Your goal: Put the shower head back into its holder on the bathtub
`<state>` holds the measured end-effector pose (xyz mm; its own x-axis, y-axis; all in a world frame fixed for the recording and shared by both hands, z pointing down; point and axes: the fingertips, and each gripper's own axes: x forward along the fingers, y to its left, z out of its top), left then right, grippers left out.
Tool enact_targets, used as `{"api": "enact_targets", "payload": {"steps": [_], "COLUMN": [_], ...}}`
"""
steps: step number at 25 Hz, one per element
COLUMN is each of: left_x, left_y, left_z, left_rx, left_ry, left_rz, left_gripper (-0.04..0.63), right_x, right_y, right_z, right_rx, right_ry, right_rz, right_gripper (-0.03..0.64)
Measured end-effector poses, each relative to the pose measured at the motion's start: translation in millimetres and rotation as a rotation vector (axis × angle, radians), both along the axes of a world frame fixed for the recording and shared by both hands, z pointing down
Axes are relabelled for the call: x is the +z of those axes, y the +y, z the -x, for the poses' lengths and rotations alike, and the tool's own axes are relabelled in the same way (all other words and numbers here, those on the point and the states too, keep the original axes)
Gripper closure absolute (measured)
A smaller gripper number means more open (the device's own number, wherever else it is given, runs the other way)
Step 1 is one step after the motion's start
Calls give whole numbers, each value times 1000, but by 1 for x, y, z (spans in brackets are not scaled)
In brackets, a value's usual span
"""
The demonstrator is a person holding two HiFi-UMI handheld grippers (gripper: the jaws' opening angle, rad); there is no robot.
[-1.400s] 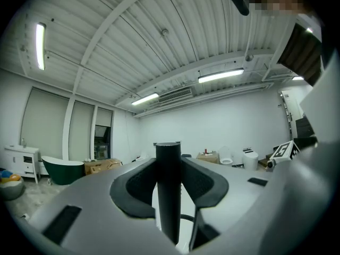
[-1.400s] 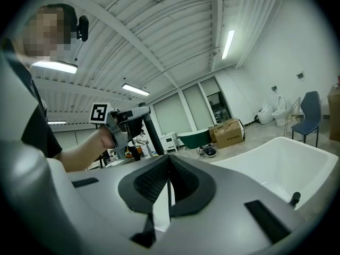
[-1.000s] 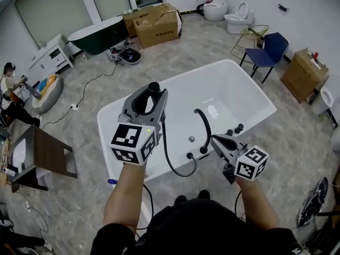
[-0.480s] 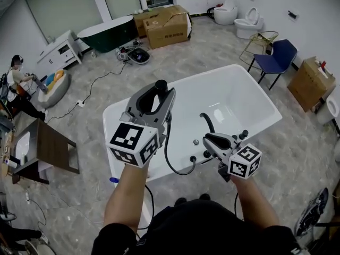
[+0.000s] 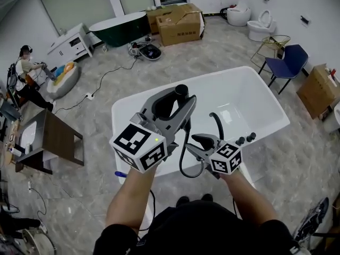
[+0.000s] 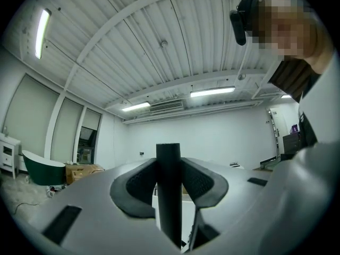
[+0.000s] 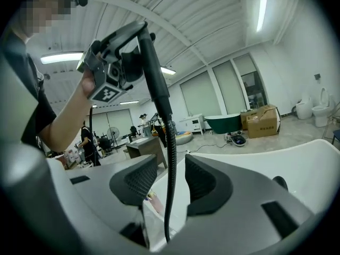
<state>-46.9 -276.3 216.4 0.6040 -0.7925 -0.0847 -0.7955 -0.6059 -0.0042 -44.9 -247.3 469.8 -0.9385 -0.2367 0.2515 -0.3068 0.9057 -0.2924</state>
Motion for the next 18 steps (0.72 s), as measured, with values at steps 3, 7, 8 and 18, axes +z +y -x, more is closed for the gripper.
{"api": "enact_targets", "payload": {"steps": [3, 7, 8, 18], "left_x": [0, 1, 2, -17], "left_y": [2, 6, 6, 6], "left_z": [0, -1, 0, 9], "left_rx": [-1, 2, -4, -69], "left_ry": [3, 9, 7, 32], "left_rz": [-1, -2, -4, -65], "left_gripper": [443, 443, 443, 443], "right_x": [11, 15, 16, -20], "right_y": [3, -2, -5, -50], "right_z": [15, 18, 16, -6], "right_rx": [-40, -26, -16, 37], "right_ry": [29, 43, 49, 55], "right_rz": [1, 5, 1, -97], "right_gripper": [457, 540, 543, 545]}}
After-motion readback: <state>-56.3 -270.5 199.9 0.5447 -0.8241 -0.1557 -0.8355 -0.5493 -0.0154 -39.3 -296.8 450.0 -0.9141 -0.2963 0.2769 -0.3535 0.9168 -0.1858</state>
